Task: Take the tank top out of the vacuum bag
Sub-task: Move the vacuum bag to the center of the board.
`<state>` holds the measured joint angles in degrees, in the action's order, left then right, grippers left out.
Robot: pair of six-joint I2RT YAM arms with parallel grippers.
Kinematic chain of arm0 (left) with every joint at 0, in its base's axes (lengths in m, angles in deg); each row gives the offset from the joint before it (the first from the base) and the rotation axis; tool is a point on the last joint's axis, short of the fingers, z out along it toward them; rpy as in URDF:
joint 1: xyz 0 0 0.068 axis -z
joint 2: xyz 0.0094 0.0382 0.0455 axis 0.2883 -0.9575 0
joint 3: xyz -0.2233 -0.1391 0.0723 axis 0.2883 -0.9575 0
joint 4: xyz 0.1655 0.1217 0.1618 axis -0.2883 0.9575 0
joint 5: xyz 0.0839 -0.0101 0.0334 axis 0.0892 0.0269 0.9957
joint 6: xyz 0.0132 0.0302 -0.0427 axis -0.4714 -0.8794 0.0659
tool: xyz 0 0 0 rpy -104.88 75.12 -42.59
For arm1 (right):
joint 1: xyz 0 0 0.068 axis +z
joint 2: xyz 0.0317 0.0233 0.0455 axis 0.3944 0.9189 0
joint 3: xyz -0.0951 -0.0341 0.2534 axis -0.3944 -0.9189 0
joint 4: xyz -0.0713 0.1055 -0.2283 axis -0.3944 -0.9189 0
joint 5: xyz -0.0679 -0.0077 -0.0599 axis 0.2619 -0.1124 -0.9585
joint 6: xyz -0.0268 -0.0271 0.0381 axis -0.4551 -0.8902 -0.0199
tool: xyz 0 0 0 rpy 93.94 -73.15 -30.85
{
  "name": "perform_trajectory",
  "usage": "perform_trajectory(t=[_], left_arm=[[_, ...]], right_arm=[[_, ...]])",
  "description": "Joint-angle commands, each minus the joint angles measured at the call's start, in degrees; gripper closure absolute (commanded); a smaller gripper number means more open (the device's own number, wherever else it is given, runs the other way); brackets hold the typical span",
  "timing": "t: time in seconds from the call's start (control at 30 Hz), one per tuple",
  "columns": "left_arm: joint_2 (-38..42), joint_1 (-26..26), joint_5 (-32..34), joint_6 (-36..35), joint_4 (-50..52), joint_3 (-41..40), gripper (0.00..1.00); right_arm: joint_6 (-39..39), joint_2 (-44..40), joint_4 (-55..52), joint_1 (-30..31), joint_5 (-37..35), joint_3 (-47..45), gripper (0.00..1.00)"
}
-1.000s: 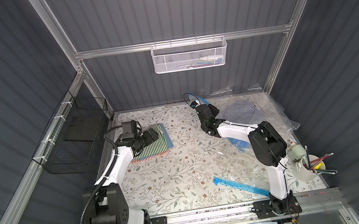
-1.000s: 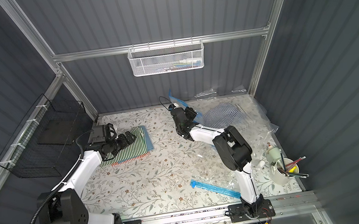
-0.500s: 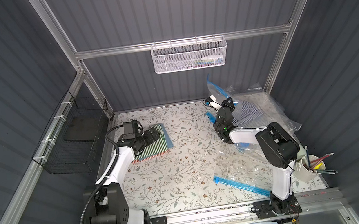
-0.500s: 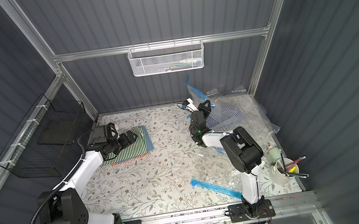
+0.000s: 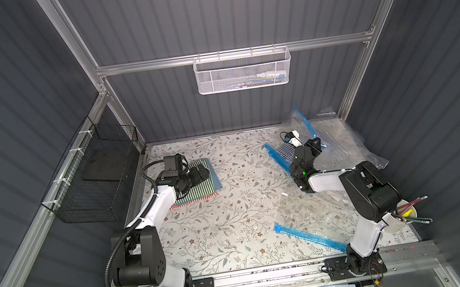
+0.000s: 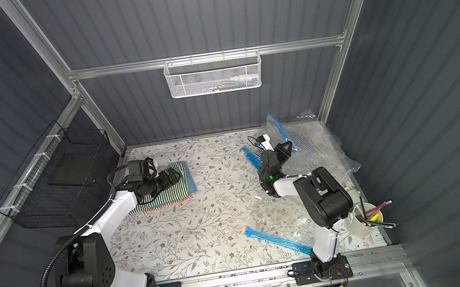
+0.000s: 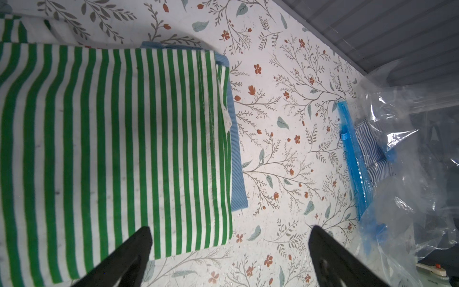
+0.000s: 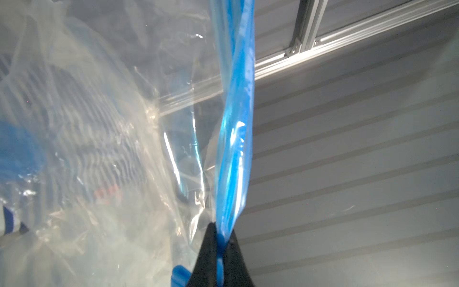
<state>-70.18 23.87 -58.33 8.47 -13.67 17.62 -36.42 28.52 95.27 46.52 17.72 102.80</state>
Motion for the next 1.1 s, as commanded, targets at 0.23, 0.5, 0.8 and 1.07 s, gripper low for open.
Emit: perform_trajectory(t=[0.23,0.5,0.8,1.07], left_arm=[[-1.70,1.37,-1.00,0.74,-0.78,1.77,0.00],[-3.48,2.46,-1.99,1.38,-1.89,2.89,0.00],[-6.11,4.48,-1.98,1.34,-2.26,5.12,0.00],[-6.23,4.88,-1.27,0.99,-1.73,5.14,0.00]], right_arm=[[60.92,-17.35,-67.29,-5.93,11.94,3.45,1.00],[64.05,-10.52,-77.33,-5.39,6.22,5.17,1.00],[87.91,1.49,-108.51,-8.98,-2.38,14.31,1.00],[82.27,-6.33,-97.57,-10.19,13.39,12.07,0.22]])
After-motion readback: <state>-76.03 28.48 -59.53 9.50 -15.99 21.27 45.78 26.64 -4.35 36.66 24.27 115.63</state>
